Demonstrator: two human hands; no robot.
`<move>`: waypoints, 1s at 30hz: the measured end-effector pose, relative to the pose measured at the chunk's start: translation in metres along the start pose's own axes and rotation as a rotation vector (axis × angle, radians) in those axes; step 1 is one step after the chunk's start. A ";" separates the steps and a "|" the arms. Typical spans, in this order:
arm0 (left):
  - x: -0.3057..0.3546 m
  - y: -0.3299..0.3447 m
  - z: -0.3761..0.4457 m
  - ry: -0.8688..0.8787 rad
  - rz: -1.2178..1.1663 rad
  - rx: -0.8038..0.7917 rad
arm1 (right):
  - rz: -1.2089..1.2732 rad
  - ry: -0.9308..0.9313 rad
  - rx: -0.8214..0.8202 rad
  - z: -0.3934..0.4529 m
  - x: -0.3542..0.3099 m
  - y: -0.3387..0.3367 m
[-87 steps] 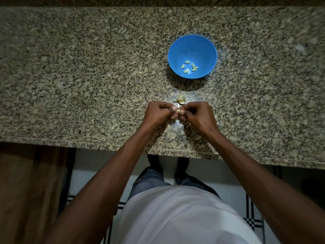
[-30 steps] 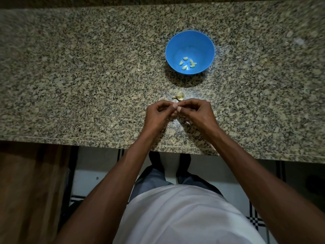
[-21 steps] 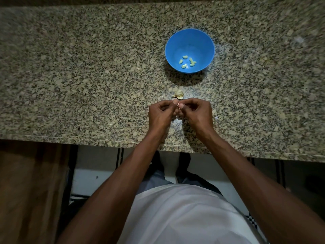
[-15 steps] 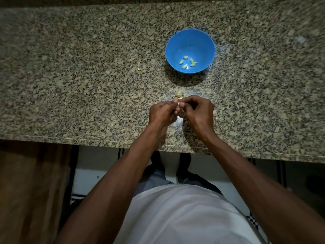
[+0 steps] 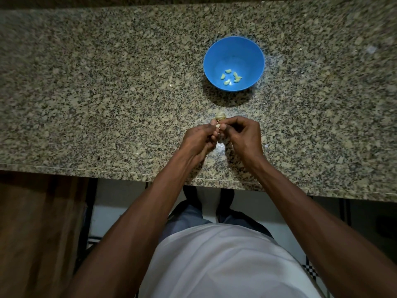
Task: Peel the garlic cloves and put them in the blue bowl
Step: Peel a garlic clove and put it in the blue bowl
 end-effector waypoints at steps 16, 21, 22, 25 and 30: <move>-0.002 0.004 -0.002 0.234 0.275 0.057 | -0.019 0.006 -0.026 0.003 -0.002 -0.002; -0.003 -0.005 0.000 0.178 0.250 0.043 | 0.109 0.055 -0.107 0.002 0.011 0.000; -0.004 -0.006 -0.001 0.186 0.250 0.048 | 0.134 0.071 -0.118 0.002 0.013 0.001; -0.004 -0.013 -0.007 0.234 0.281 0.052 | 0.197 0.108 -0.146 -0.002 0.017 0.000; 0.001 -0.027 -0.020 0.378 0.491 0.086 | 0.222 0.146 -0.186 -0.006 0.020 -0.003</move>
Point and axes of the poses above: each hand's wrist, its own z-axis towards the middle knuckle, its own y-axis out of the palm, x = y × z, the point moved 3 cm from there along z, towards the middle knuckle, and after that the axes turned 11 degrees about -z, right-handed, at the moved point
